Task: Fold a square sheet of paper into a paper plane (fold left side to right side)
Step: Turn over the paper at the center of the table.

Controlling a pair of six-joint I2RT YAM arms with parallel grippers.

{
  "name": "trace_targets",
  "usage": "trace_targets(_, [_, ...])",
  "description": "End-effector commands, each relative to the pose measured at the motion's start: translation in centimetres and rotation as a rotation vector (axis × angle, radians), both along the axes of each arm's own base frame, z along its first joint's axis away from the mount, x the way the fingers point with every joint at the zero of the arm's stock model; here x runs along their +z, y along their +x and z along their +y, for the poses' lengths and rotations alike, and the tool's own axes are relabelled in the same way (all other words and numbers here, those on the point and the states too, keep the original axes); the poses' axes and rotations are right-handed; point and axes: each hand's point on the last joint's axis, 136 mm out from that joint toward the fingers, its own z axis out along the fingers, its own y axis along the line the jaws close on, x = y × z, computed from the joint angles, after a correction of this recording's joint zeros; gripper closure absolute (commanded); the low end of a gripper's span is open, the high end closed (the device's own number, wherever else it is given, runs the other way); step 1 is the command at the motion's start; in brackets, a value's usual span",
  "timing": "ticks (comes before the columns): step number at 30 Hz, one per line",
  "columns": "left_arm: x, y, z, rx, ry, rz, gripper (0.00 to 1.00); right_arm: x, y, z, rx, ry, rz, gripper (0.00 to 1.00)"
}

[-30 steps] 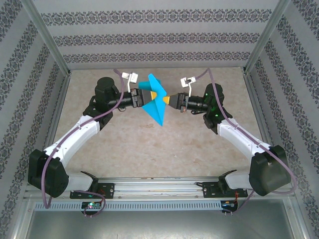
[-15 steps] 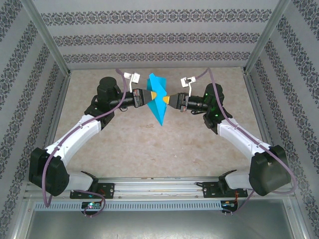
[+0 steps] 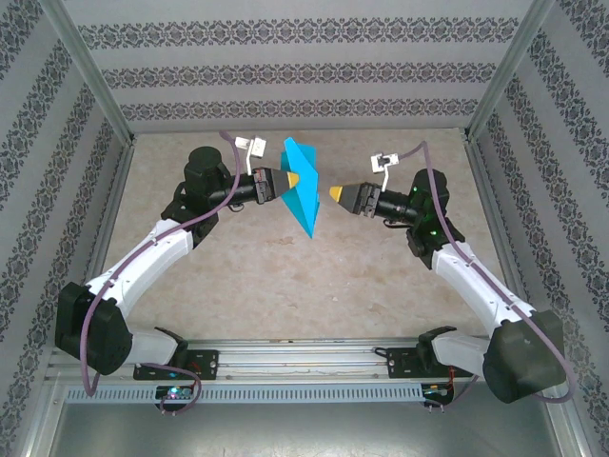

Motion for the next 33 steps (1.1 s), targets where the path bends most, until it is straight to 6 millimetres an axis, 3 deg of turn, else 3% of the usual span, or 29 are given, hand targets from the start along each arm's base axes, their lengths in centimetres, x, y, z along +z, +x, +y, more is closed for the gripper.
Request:
trace_targets(1, [2.8,-0.2,-0.4,-0.012,-0.045,-0.079,0.97,-2.0,-1.0,1.0,0.033,-0.019,0.054,0.15])
trace_targets(5, [2.7,-0.1,-0.5,-0.013,-0.045,-0.076,0.97,-2.3,-1.9,2.7,0.087,-0.009,0.068,0.07])
trace_targets(12, [2.5,-0.2,-0.6,-0.018,-0.047,-0.070,0.97,-0.9,-1.9,4.5,0.133,0.013,0.038,0.10])
trace_targets(20, [1.8,-0.1,-0.8,-0.021,-0.044,-0.051,0.97,0.8,-1.4,4.9,0.149,0.029,0.000,0.38])
trace_targets(28, [1.6,-0.2,-0.8,-0.024,-0.036,-0.048,0.97,1.2,-1.1,4.8,0.139,0.028,-0.010,0.70])
trace_targets(33, [1.7,-0.3,-0.6,-0.015,-0.013,-0.059,0.87,1.5,-1.0,4.8,0.139,0.024,-0.019,0.88])
